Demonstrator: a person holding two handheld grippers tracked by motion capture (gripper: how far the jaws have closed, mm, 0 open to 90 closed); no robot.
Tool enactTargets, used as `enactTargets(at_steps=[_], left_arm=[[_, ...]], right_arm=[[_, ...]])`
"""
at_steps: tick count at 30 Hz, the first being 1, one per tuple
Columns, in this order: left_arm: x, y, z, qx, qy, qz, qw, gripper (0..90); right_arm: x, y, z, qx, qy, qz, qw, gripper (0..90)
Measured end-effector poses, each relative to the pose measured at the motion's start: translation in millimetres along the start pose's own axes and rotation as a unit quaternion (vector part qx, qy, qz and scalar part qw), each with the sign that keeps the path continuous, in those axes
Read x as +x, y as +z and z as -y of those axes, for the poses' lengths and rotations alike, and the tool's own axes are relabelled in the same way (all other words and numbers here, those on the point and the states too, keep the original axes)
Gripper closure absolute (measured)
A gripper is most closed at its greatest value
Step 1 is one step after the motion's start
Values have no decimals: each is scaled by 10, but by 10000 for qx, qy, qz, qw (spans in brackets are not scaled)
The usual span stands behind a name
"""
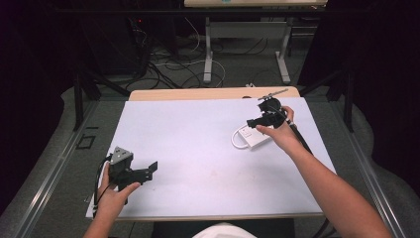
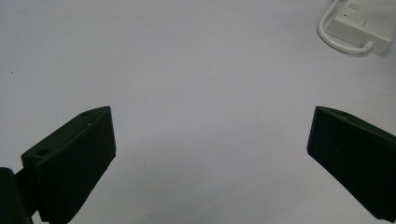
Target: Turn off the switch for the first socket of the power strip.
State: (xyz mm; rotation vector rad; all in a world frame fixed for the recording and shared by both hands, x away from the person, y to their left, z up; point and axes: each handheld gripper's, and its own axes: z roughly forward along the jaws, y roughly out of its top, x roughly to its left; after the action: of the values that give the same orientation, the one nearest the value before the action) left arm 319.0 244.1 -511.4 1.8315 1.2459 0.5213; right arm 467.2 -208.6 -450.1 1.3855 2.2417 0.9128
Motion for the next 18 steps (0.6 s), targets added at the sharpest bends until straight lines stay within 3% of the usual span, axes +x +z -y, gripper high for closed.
enactTargets(at_steps=[4, 9, 15, 18], left_arm=[[-2, 0, -1, -26, -19, -4, 10000, 9], [-6, 0, -1, -35, -14, -5, 10000, 9], [-4, -2, -1, -47, -40, -9, 10000, 9], [-5, -2, -1, -43, -37, -10, 10000, 9]], right_arm=[[42, -38, 14, -63, -29, -24, 10000, 178], [53, -69, 21, -129, -58, 55, 9999, 147], [44, -80, 41, -122, -37, 71, 9999, 18], [44, -103, 55, -75, -47, 65, 9999, 2]])
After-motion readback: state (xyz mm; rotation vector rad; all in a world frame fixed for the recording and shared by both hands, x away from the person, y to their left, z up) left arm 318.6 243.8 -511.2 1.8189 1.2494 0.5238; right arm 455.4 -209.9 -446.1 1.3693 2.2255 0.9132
